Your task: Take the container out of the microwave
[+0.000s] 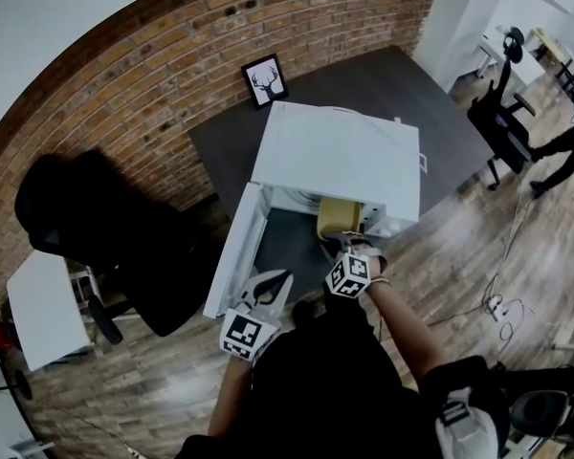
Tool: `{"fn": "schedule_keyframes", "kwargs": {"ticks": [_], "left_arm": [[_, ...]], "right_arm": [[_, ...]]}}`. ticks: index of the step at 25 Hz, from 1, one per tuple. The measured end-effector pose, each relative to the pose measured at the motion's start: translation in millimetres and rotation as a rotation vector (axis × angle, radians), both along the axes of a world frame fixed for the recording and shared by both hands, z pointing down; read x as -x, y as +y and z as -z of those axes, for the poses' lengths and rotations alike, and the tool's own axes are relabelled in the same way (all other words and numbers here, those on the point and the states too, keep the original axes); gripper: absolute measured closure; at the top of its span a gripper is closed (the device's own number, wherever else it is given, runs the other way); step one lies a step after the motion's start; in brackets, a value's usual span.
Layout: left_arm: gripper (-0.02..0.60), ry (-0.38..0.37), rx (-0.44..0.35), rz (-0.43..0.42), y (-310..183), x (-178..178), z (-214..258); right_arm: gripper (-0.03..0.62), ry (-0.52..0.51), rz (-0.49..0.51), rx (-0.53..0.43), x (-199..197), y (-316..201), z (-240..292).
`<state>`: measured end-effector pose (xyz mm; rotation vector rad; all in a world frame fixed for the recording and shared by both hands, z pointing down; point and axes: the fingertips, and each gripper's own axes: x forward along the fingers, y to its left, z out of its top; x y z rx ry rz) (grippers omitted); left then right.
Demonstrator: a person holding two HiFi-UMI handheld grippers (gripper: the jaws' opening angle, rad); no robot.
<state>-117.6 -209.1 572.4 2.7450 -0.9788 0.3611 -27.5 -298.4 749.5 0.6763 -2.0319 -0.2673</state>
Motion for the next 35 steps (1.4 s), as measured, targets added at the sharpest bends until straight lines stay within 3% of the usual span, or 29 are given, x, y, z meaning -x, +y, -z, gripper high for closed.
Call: {"fn": "schedule_keyframes", "kwargs": {"ticks": [17,25,29,35], "left_arm": [[0.578,-0.004,0.004,-0.015,-4.0,-5.2,-3.9],[0.578,0.01,-0.05,-0.043,-4.2,-12.2,0.5],[0.578,0.007,0.003,-0.041,1.0,-9.2,-7.3],[0.578,0.006,0.0,-0.051,4.2,-8.4,-9.8]], "right_arm": [[0.562,-0.062,0.111,-0.029,5.3,42.1,47.9],[0.564,-0.057,0.177,0.002,16.0,67.7,57.0],[0.563,-0.043,0.195,0.017,19.6,79.0,52.7],[0.566,-0.047,0.213,0.036,23.9,90.2,59.1]]}}
